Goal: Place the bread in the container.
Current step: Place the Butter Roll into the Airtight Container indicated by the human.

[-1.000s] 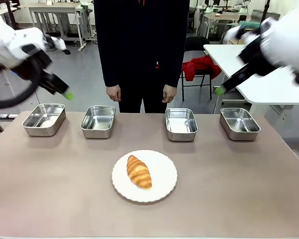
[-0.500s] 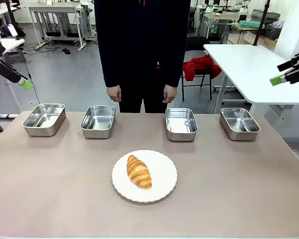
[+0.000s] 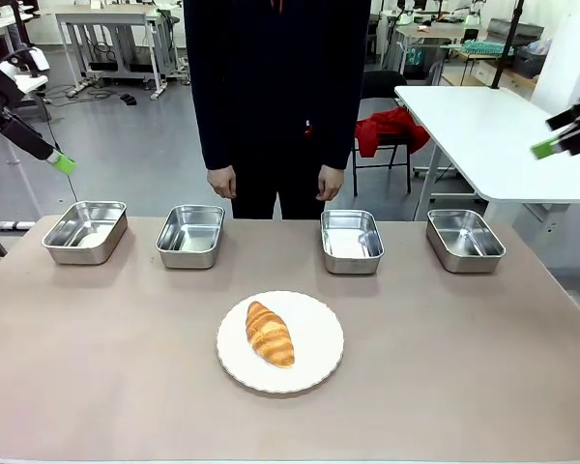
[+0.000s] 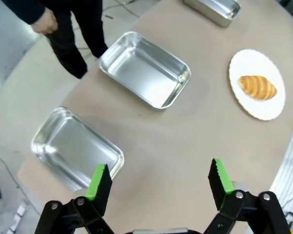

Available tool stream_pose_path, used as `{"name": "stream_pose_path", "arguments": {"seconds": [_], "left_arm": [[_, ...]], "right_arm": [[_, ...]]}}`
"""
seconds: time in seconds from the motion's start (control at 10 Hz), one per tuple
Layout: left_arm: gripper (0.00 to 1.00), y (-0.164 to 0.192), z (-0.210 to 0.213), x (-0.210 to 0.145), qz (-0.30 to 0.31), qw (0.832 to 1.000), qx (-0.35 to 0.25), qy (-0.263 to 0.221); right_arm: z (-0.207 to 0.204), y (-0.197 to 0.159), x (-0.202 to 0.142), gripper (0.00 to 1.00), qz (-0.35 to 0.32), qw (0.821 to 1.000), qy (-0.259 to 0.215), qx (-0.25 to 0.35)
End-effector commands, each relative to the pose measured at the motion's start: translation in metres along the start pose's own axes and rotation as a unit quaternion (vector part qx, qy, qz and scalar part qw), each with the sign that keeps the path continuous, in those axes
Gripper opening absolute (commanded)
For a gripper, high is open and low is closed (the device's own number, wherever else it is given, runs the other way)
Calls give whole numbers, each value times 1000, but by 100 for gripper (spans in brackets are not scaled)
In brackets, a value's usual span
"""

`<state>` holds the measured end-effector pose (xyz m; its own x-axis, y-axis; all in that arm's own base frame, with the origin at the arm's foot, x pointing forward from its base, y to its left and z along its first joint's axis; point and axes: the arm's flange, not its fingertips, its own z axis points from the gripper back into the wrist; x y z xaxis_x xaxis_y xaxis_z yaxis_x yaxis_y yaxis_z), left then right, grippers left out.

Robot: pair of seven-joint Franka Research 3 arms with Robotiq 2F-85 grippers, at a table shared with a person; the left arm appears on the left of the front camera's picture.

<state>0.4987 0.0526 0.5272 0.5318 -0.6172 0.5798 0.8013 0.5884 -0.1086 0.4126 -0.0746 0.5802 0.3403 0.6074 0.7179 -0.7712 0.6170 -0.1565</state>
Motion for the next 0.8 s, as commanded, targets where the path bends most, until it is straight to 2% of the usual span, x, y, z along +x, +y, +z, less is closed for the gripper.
{"name": "stream_pose_path", "arguments": {"seconds": [0.0, 0.2, 0.5, 0.7], "left_arm": [[100, 23, 33, -10, -7, 999, -5, -35], [100, 37, 65, -28, -4, 997, -9, -71], [100, 50, 101, -57, 7, 990, 8, -138], [100, 51, 119, -67, -1, 987, 18, -162]], "right_arm": [[42, -35, -12, 100, 42, 998, -54, -6], [69, -48, -30, 100, 49, 994, -95, 17], [95, -65, -52, 100, 20, 992, -128, -2], [108, -72, -65, 100, -2, 990, -140, -16]]}}
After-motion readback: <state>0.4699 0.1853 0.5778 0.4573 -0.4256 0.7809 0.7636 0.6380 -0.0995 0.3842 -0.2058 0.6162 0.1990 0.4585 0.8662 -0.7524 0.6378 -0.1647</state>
